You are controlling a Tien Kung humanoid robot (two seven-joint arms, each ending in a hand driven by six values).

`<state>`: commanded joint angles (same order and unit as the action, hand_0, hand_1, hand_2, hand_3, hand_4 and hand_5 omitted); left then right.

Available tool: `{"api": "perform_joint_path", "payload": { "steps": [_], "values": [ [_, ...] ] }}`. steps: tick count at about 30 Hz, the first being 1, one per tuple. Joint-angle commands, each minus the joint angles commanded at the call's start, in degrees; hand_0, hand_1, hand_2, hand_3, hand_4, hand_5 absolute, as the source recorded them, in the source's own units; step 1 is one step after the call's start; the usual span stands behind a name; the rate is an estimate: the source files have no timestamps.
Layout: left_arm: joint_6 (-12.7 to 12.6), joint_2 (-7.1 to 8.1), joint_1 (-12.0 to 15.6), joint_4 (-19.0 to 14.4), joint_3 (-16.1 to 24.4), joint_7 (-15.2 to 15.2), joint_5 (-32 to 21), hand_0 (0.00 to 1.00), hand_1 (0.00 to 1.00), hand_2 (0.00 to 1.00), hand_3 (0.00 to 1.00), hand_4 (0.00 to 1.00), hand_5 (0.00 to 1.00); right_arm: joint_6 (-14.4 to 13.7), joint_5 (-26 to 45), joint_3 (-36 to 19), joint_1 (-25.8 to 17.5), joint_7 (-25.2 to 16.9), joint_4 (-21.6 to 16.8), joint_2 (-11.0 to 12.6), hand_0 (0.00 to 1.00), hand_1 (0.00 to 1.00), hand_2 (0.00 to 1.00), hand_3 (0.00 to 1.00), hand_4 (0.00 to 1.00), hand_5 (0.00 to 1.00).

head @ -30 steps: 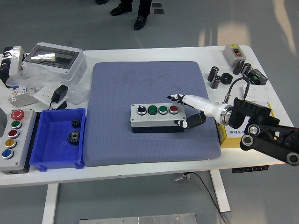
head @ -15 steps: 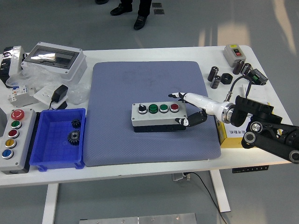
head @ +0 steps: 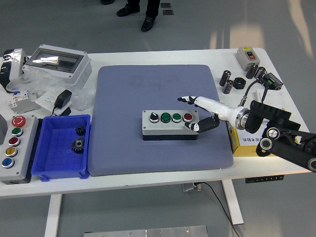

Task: Pick up the button,place it on the desk,press the button,press the button

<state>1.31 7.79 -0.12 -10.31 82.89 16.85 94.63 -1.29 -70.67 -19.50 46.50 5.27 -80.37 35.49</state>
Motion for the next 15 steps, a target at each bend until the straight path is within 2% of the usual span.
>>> {"api": "perform_joint_path", "payload": {
  "steps": [4, 8, 10, 12, 15],
  "values": [
    [0.0, -0.05, 0.1, 0.0, 0.1, 0.0, 0.1, 0.618, 0.552, 0.51, 0.576, 0.483, 0.203, 0.7, 2.0, -3.6, -0.5, -0.2, -2.2, 1.6, 0.946, 0.958, 0.998, 0.998, 0.6, 0.097],
    [-0.2, -0.05, 0.1, 0.0, 0.6, 0.0, 0.6, 0.619, 0.552, 0.509, 0.575, 0.482, 0.202, -3.7, 2.3, -4.6, -0.6, 3.6, -4.1, 2.9, 0.952, 0.961, 0.998, 0.998, 0.605, 0.1],
    [-0.2, -0.05, 0.2, 0.0, 0.8, 0.0, 0.7, 0.619, 0.552, 0.509, 0.575, 0.482, 0.202, -4.5, 2.6, -4.5, -0.5, 6.1, -4.8, 3.3, 0.952, 0.961, 0.998, 0.998, 0.605, 0.1],
    [-0.2, -0.06, 0.2, 0.0, 0.8, 0.0, 0.7, 0.619, 0.552, 0.509, 0.575, 0.482, 0.202, -3.6, 3.2, -5.1, -0.4, 8.4, -5.5, 3.7, 0.952, 0.961, 0.998, 0.998, 0.605, 0.1],
    [-0.2, -0.08, 0.3, 0.0, 0.7, 0.0, 0.6, 0.618, 0.551, 0.507, 0.576, 0.481, 0.194, -0.5, 2.4, -6.7, 0.0, 12.0, -6.8, 4.3, 0.961, 0.967, 0.998, 0.998, 0.62, 0.113]
  ]
}}
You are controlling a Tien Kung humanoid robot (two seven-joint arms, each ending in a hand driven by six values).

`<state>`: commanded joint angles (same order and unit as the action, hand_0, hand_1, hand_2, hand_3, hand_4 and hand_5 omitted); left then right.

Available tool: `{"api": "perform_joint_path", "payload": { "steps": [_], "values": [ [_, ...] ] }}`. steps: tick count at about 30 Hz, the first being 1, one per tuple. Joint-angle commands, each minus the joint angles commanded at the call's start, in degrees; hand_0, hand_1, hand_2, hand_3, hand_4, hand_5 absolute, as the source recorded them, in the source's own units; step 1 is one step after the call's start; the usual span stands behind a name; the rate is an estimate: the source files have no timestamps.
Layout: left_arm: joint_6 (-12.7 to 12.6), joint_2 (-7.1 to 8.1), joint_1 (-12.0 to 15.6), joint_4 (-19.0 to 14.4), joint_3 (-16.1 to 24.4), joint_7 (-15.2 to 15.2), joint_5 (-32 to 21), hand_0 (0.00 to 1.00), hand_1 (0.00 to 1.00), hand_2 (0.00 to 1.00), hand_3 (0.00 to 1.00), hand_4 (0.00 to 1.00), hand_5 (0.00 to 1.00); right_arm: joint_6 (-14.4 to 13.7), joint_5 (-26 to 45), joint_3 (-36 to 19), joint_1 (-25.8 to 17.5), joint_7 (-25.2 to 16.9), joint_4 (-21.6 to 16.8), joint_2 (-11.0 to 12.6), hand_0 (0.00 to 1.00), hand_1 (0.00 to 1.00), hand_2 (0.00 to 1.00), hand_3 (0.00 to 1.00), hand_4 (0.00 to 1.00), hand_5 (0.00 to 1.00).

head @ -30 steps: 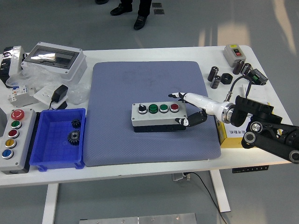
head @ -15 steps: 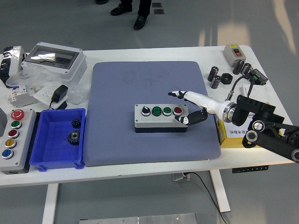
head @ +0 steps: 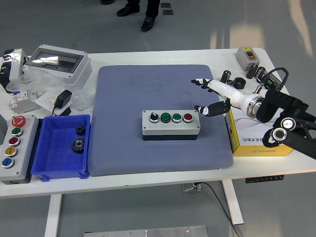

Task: Pick up the button,place it on the desk,press the button,press the button

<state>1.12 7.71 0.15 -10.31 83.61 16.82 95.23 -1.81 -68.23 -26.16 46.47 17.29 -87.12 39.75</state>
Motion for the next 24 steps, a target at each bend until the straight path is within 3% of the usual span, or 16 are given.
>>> {"api": "perform_joint_path", "payload": {
  "steps": [4, 5, 10, 11, 16, 17, 24],
  "values": [
    [0.0, 0.05, 0.1, 0.0, 0.0, 0.0, 0.0, 0.618, 0.551, 0.507, 0.576, 0.481, 0.194, 5.1, -0.8, -2.7, 0.5, 4.2, -1.8, 0.8, 0.961, 0.967, 0.998, 0.998, 0.62, 0.113],
    [0.0, 0.08, 0.1, 0.0, 0.0, 0.0, 0.0, 0.618, 0.55, 0.507, 0.576, 0.481, 0.192, 6.6, -0.5, -3.5, 0.7, 5.2, -2.4, 1.1, 0.49, 0.625, 0.704, 0.946, 0.502, 0.233],
    [0.0, 0.18, 0.1, 0.0, 0.1, 0.0, -0.1, 0.618, 0.55, 0.507, 0.576, 0.481, 0.192, 12.7, 2.5, -5.7, 1.6, 7.9, -4.2, 1.6, 0.49, 0.625, 0.704, 0.946, 0.502, 0.233],
    [0.0, 0.19, 0.1, 0.0, 0.1, 0.0, -0.1, 0.619, 0.549, 0.506, 0.577, 0.481, 0.191, 14.0, 3.3, -5.8, 2.0, 8.4, -4.3, 1.4, 0.026, 0.152, 0.273, 0.729, 0.36, 0.033],
    [0.1, 0.14, 0.2, 0.0, 0.0, 0.2, -0.1, 0.619, 0.549, 0.506, 0.577, 0.481, 0.191, 17.8, 4.9, -4.6, 3.9, 10.7, -4.2, -0.2, 0.026, 0.152, 0.273, 0.729, 0.36, 0.033],
    [0.1, 0.12, 0.2, 0.0, 0.0, 0.2, -0.2, 0.618, 0.55, 0.506, 0.578, 0.481, 0.192, 18.1, 4.8, -4.3, 4.2, 11.1, -4.1, -0.6, 0.002, 0.108, 0.232, 0.729, 0.311, 0.006],
    [0.2, 0.09, 0.1, 0.0, 0.0, 0.3, -0.2, 0.619, 0.55, 0.506, 0.577, 0.483, 0.192, 18.0, 3.0, -2.9, 5.2, 12.9, -3.0, -1.8, 0.002, 0.103, 0.226, 0.732, 0.296, 0.01]
  ]
}}
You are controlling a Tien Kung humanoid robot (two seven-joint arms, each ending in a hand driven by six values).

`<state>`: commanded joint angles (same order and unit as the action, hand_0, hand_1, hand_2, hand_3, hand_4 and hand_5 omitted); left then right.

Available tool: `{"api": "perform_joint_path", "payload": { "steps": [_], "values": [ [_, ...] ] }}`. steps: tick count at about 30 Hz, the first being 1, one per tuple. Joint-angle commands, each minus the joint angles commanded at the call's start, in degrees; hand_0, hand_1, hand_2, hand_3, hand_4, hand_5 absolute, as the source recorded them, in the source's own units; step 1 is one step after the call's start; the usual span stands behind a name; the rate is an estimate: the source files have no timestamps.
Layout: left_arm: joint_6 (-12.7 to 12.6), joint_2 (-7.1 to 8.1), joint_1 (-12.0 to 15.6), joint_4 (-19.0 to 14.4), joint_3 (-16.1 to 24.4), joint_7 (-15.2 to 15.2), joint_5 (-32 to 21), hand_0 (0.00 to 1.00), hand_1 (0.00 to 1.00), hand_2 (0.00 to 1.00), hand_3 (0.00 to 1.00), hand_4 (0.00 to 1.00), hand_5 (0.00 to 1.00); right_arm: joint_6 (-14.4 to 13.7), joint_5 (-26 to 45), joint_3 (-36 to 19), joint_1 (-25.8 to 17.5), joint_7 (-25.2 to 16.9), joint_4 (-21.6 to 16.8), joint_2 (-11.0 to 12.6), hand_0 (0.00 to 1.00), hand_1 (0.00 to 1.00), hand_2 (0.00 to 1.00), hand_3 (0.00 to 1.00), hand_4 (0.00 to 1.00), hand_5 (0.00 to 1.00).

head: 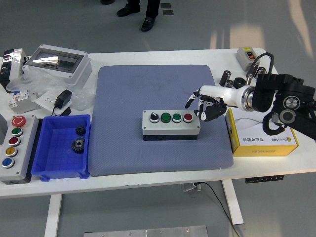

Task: Pick up the button,place it on the desk,press the button,press the button

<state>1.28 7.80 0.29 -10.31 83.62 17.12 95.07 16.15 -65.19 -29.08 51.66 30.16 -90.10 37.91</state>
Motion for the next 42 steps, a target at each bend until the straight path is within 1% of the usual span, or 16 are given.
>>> {"api": "perform_joint_path", "payload": {
  "steps": [4, 5, 13, 21, 30, 36, 37, 39, 42],
  "values": [
    [0.1, -0.02, -0.1, 0.0, 0.0, 0.1, 0.1, 0.619, 0.55, 0.506, 0.577, 0.483, 0.192, -0.6, -0.3, 0.6, -0.2, 0.0, 0.9, -0.5, 0.002, 0.103, 0.226, 0.732, 0.296, 0.01],
    [0.1, -0.03, -0.2, 0.0, 0.0, 0.1, 0.2, 0.619, 0.55, 0.506, 0.578, 0.484, 0.192, -0.8, -0.4, 0.7, -0.3, -0.1, 1.1, -0.7, 0.002, 0.093, 0.215, 0.739, 0.328, 0.006],
    [0.1, -0.08, -0.5, 0.0, -0.2, 0.0, -0.1, 0.619, 0.55, 0.506, 0.578, 0.486, 0.196, -2.2, -0.8, 2.3, -0.8, -0.4, 2.4, -1.8, 0.002, 0.087, 0.207, 0.739, 0.326, 0.015],
    [0.1, 0.0, -0.5, 0.0, -0.4, -0.1, -0.4, 0.619, 0.55, 0.505, 0.578, 0.488, 0.196, -3.3, -1.1, 3.7, -1.0, -0.6, 3.0, -2.2, 0.002, 0.085, 0.203, 0.738, 0.333, 0.005],
    [0.1, 0.1, -0.7, 0.0, -0.5, -0.2, -0.7, 0.619, 0.55, 0.502, 0.577, 0.489, 0.197, -6.1, -3.3, 7.2, -1.0, -0.9, 5.1, -3.3, 0.002, 0.08, 0.2, 0.737, 0.318, 0.016],
    [0.0, 0.1, -0.6, 0.0, -0.6, -0.3, -0.7, 0.619, 0.55, 0.5, 0.577, 0.49, 0.198, -7.4, -3.1, 6.3, -0.8, -2.4, 4.7, -3.2, 0.002, 0.077, 0.2, 0.736, 0.318, 0.015],
    [0.1, 0.1, -0.6, 0.0, -0.6, -0.3, -0.7, 0.619, 0.55, 0.5, 0.577, 0.49, 0.198, -7.4, -2.9, 5.9, -0.8, -2.7, 4.6, -3.2, 0.002, 0.077, 0.2, 0.736, 0.318, 0.015],
    [0.1, 0.09, -0.6, 0.0, -0.7, -0.3, -0.8, 0.619, 0.55, 0.5, 0.577, 0.49, 0.198, -6.5, -2.0, 4.3, -0.9, -3.1, 4.0, -2.8, 0.002, 0.077, 0.2, 0.736, 0.318, 0.015],
    [0.1, 0.04, -0.5, 0.0, -0.7, -0.3, -0.8, 0.619, 0.55, 0.5, 0.577, 0.49, 0.198, -3.4, 0.7, 0.9, -2.0, -3.3, 2.9, -1.8, 0.002, 0.075, 0.198, 0.734, 0.318, 0.016]
  ]
}}
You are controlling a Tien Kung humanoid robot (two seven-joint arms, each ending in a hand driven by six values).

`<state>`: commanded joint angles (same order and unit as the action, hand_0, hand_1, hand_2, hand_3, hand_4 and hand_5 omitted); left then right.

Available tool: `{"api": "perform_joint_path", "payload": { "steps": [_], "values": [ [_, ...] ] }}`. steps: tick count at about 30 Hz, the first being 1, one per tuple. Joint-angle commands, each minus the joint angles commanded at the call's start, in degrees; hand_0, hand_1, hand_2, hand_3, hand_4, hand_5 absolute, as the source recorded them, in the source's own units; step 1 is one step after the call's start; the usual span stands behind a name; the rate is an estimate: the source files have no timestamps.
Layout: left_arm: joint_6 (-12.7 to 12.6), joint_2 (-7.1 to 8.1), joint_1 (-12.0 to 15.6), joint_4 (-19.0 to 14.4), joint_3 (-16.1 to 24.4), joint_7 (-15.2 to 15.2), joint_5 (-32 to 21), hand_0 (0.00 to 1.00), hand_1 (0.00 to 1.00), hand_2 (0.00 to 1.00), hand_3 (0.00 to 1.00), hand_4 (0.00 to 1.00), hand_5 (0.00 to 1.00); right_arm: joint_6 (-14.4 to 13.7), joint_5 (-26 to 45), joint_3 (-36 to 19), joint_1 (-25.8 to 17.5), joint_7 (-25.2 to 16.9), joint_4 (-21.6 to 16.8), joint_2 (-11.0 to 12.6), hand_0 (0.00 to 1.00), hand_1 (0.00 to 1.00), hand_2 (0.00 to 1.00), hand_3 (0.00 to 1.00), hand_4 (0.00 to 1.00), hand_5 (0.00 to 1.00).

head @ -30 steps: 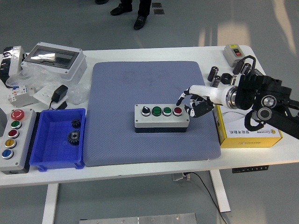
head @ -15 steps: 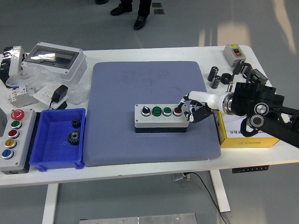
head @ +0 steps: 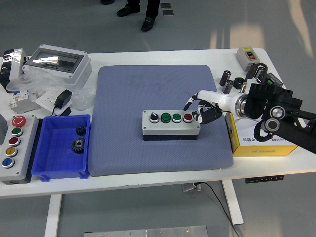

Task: Pick up the button,place it on the desk,press the button,press the button

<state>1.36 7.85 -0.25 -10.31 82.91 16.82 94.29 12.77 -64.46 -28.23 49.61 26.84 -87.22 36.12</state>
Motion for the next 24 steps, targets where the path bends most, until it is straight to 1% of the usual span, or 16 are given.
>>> {"api": "perform_joint_path", "payload": {
  "steps": [3, 5, 6, 7, 10, 13, 14, 16, 17, 20, 22, 23, 24],
  "values": [
    [0.0, -0.03, 0.1, 0.0, 0.2, 0.0, 0.2, 0.619, 0.55, 0.5, 0.577, 0.49, 0.198, 3.7, 0.7, -4.2, -2.7, 0.9, -0.6, 0.7, 0.002, 0.075, 0.198, 0.734, 0.318, 0.016],
    [0.0, -0.09, 0.1, 0.0, 0.3, 0.0, 0.4, 0.619, 0.55, 0.498, 0.577, 0.489, 0.198, 6.0, -1.4, -8.1, -5.6, 1.4, -0.6, 0.3, 0.002, 0.074, 0.198, 0.733, 0.317, 0.016],
    [-0.1, -0.12, 0.2, 0.0, 0.3, 0.0, 0.4, 0.619, 0.55, 0.498, 0.577, 0.489, 0.198, 6.2, -2.7, -9.8, -6.9, 1.2, -0.5, 0.0, 0.002, 0.074, 0.198, 0.733, 0.317, 0.016],
    [-0.1, -0.18, 0.2, 0.0, 0.3, 0.0, 0.4, 0.619, 0.55, 0.498, 0.577, 0.489, 0.198, 5.4, -4.1, -11.7, -8.4, 0.4, -0.4, -0.9, 0.002, 0.074, 0.198, 0.733, 0.317, 0.016],
    [-0.1, -0.44, 0.3, 0.0, 0.3, 0.0, 0.4, 0.619, 0.55, 0.498, 0.577, 0.489, 0.198, 1.3, -8.7, -17.9, -13.6, -3.5, 0.0, -4.1, 0.002, 0.074, 0.198, 0.733, 0.317, 0.016],
    [-0.2, -0.76, 0.5, 0.0, 0.2, -0.1, 0.4, 0.619, 0.55, 0.495, 0.577, 0.489, 0.198, -4.3, -12.3, -23.6, -19.2, -8.8, 0.0, -7.7, 0.002, 0.074, 0.196, 0.727, 0.329, 0.014],
    [-0.2, -0.86, 0.6, 0.0, 0.2, -0.1, 0.4, 0.619, 0.55, 0.495, 0.577, 0.489, 0.198, -6.7, -13.1, -25.6, -21.3, -11.0, 0.1, -9.1, 0.002, 0.074, 0.196, 0.727, 0.329, 0.014],
    [-0.2, -1.01, 0.7, 0.0, 0.2, -0.2, 0.5, 0.619, 0.55, 0.495, 0.577, 0.489, 0.198, -11.1, -12.7, -29.0, -25.2, -15.4, 0.4, -12.0, 0.002, 0.074, 0.196, 0.727, 0.329, 0.014],
    [-0.2, -1.07, 0.8, 0.0, 0.3, -0.3, 0.5, 0.619, 0.549, 0.495, 0.576, 0.489, 0.198, -13.5, -12.0, -30.6, -27.3, -17.8, 0.4, -13.5, 0.002, 0.064, 0.225, 0.711, 0.361, 0.319],
    [-0.2, -1.24, 0.9, 0.0, 0.3, -0.4, 0.6, 0.619, 0.549, 0.495, 0.576, 0.489, 0.198, -19.9, -8.2, -34.4, -32.5, -24.4, 0.8, -17.4, 0.002, 0.064, 0.225, 0.711, 0.361, 0.319],
    [-0.2, -1.33, 0.9, 0.0, 0.4, -0.4, 0.8, 0.619, 0.549, 0.495, 0.576, 0.489, 0.198, -23.5, -5.1, -36.6, -35.6, -28.8, 1.8, -19.9, 0.002, 0.064, 0.225, 0.711, 0.361, 0.319],
    [-0.2, -1.37, 0.9, 0.0, 0.5, -0.4, 0.9, 0.619, 0.549, 0.498, 0.576, 0.489, 0.198, -24.9, -3.5, -37.2, -36.9, -30.9, 2.5, -20.7, 0.196, 0.333, 0.579, 0.73, 0.548, 0.343],
    [-0.1, -1.39, 0.9, 0.0, 0.6, -0.5, 1.0, 0.619, 0.549, 0.498, 0.576, 0.489, 0.198, -26.4, -1.7, -37.6, -38.2, -33.3, 3.4, -21.3, 0.196, 0.333, 0.579, 0.73, 0.548, 0.343]
  ]
}}
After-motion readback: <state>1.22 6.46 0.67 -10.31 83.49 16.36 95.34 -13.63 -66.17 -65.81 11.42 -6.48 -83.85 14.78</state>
